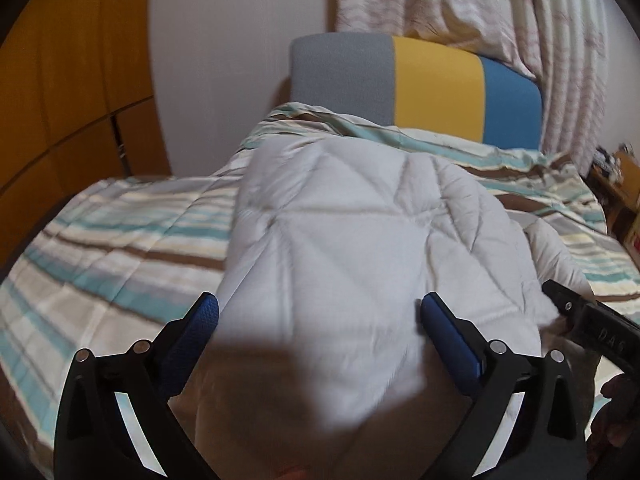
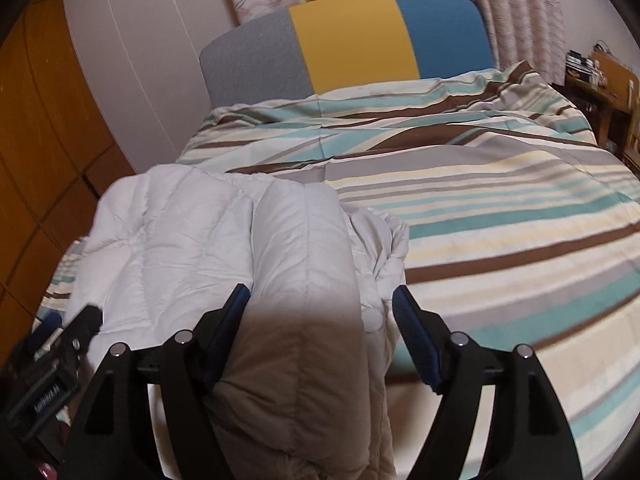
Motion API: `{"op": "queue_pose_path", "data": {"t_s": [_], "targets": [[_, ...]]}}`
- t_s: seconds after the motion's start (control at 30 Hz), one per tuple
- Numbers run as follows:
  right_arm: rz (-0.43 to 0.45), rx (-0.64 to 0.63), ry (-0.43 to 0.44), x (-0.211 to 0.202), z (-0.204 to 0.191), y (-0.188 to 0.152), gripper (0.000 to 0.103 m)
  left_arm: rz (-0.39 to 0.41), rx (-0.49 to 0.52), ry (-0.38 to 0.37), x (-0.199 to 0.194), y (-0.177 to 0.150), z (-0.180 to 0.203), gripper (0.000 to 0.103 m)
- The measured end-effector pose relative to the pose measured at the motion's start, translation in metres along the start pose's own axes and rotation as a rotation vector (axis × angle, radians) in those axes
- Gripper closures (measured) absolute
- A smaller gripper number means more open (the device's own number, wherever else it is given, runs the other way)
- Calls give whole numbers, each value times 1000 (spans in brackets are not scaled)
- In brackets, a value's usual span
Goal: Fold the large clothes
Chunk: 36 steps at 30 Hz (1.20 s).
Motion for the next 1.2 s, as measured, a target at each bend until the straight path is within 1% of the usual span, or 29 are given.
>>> {"op": "queue_pose_path", "data": {"t_s": [0.07, 0.13, 0.17, 0.23, 0.33, 0.4, 0.5, 0.57, 0.63, 0.7, 0.8, 0.9, 1.0, 1.2], "targets": [[7, -1, 3, -11, -2, -1, 20, -2, -30, 5, -13, -8, -7, 3], [23, -16, 8, -25, -6, -3, 18, 3, -37, 28, -23, -13, -14, 3], [33, -32, 12, -32, -9, -4, 16, 8, -32, 54, -30, -16, -18, 3], [44, -71, 2, -45, -15, -7, 10, 14, -30, 73, -40, -22, -22, 3], [57, -98, 8, -64, -23, -15, 8, 11, -37, 53, -57, -33, -25, 3], [58, -108, 10, -74, -27, -21, 6, 5, -35, 76, -68, -40, -29, 3], [77, -143, 13, -95, -37, -32, 3, 10, 4, 111, -83, -48, -31, 3], [86, -163, 13, -106, -41, -38, 2, 16, 30, 133, -93, -52, -32, 3], [90, -178, 23, -117, -46, -44, 2, 34, 45, 136, -106, -55, -32, 3], [90, -196, 28, -127, -49, -50, 2, 41, 44, 134, -118, -58, -33, 3], [85, -204, -14, -140, -45, -59, 2, 55, 32, 135, -132, -60, -37, 3], [85, -197, -2, -151, -44, -65, 2, 69, 21, 125, -147, -61, -41, 3], [86, -217, -10, -157, -46, -71, 2, 84, 27, 121, -157, -61, -40, 3], [94, -242, -19, -161, -51, -71, 2, 82, 22, 103, -162, -61, -37, 3]]}}
Point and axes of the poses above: each gripper's, at about its wrist camera, not at the fingertips, and x roughly the way its jaws point, z to its right, y to its top, the point moved 10 cm from there along x, roughly the way its jaws point, and after that the axes turned 6 degrees about -x, right-handed, at the moved point
